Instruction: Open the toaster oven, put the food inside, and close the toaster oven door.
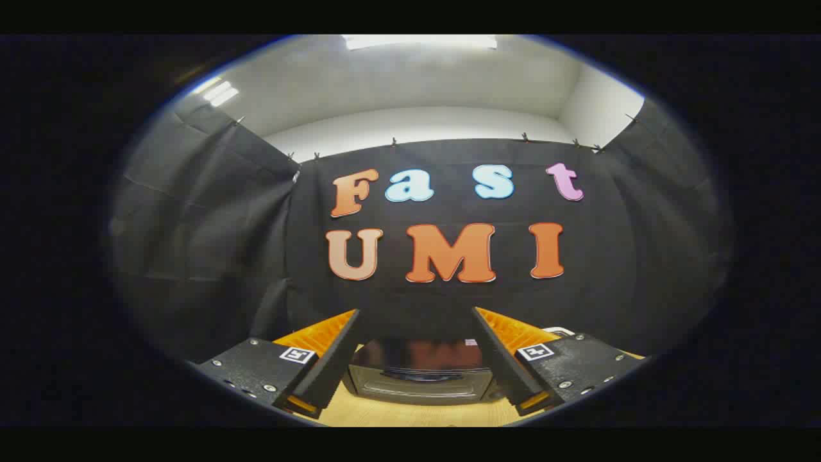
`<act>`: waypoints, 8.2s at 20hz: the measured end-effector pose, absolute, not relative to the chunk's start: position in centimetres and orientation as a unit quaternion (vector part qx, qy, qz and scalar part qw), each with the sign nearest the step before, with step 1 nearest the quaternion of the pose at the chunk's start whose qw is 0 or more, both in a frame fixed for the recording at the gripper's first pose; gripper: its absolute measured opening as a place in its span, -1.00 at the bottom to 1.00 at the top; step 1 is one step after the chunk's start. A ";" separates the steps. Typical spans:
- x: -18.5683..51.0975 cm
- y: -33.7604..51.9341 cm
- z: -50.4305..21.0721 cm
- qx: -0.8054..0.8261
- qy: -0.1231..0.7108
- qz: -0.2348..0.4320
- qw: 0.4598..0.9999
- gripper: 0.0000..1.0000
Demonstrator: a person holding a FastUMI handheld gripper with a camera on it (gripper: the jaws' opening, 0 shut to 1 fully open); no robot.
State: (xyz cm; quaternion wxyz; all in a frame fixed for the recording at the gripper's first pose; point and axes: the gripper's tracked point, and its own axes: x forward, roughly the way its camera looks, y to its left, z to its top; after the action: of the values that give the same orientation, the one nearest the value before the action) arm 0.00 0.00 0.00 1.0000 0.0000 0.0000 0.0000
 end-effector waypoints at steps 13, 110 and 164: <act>0.9 0.2 -0.4 0.029 0.014 -0.001 0.999 0.97; -20.6 3.6 -32.0 0.002 0.461 0.094 0.883 -0.50; 9.4 2.3 -31.2 0.344 0.287 -0.095 0.889 0.62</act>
State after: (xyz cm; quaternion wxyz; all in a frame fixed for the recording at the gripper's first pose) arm 9.39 2.26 -31.19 0.8890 0.3441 0.2867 -0.0953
